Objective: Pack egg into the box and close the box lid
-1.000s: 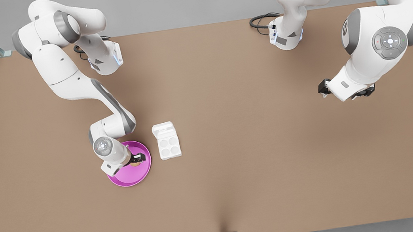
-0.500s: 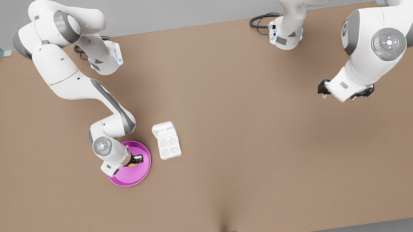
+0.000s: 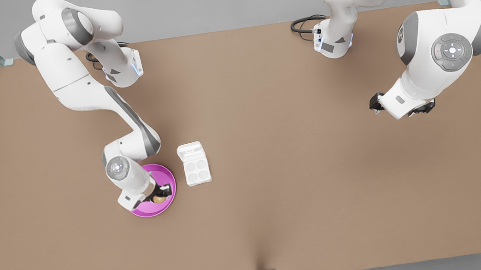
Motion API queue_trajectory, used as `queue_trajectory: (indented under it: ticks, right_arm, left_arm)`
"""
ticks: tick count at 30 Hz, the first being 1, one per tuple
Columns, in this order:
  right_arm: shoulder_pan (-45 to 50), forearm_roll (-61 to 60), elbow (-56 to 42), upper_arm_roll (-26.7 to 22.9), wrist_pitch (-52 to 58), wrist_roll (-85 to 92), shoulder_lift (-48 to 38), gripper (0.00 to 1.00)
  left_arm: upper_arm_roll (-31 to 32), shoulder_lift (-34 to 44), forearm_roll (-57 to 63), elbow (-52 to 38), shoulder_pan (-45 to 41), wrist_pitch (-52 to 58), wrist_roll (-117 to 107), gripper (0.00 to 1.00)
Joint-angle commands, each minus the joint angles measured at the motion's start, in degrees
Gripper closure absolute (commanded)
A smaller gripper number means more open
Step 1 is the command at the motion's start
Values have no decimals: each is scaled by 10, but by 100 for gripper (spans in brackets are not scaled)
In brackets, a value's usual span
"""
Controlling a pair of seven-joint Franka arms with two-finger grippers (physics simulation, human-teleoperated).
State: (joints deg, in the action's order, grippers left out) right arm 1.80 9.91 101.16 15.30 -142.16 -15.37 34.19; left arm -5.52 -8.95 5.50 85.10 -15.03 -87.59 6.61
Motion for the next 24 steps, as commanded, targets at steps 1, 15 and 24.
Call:
queue_trajectory:
  ticks: [1, 15, 24]
  right_arm:
    - [2, 2, -40, 11, 51, -10, -1, 39]
    - [89, 1, -83, 25, 83, -167, 18, 39]
    - [94, 2, -11, 38, 75, -201, 4, 40]
  left_arm:
    - [0, 0, 0, 0, 0, 0, 0, 0]
    - [0, -19, -1, 0, 0, -13, 0, 0]
    - [0, -19, -4, 0, 0, -12, 0, 0]
